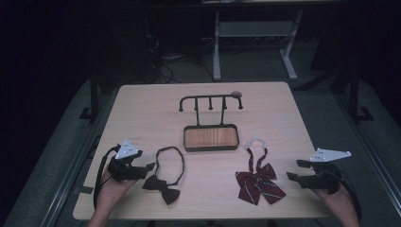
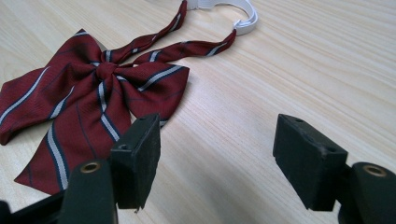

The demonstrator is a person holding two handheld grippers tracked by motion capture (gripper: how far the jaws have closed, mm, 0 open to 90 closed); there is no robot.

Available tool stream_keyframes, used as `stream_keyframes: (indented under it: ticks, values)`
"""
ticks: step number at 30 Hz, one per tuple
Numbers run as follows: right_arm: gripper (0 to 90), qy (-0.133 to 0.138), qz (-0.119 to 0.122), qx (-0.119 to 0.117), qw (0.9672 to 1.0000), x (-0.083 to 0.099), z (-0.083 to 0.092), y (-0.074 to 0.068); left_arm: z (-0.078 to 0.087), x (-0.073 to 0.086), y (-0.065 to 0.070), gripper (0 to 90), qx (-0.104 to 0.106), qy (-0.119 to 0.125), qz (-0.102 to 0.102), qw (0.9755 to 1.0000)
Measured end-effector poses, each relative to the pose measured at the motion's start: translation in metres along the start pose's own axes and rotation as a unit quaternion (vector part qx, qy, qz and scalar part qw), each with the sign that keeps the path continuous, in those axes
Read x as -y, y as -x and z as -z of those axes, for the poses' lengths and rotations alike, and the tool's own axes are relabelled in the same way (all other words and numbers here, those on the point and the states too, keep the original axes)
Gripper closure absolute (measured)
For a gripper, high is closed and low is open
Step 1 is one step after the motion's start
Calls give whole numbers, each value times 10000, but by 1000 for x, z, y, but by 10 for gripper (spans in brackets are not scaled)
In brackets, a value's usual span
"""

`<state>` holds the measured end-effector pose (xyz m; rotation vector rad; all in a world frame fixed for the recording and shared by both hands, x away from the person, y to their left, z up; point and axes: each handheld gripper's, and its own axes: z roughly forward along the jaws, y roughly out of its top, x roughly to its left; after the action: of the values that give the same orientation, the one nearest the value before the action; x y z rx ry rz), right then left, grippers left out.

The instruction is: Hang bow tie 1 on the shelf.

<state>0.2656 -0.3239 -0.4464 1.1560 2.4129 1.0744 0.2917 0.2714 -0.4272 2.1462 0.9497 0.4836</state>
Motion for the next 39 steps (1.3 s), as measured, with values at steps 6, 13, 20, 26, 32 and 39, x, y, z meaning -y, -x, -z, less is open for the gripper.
stream_keyframes:
  ticks: [6,13,20,26,32,39]
  values:
    - [317,-18,37,-54,10000,-2,-2,-2,2,0,0,294,8,44,19,10000]
    - [309,-49,125,-93,9999,-9,-4,-11,4,-1,3,291,2,80,-81,9999]
    - [291,-86,267,-264,9993,-23,-5,-20,5,-2,3,291,-69,131,-80,9999]
    - [280,-162,160,-374,9990,-38,-7,-22,6,-1,2,291,-56,146,-60,9999]
    - [274,-423,198,-410,9981,-55,-12,-21,8,-2,3,291,-84,205,-63,9997]
    - [275,-587,227,-383,9973,-67,-19,-15,6,-1,2,292,-106,168,-79,9998]
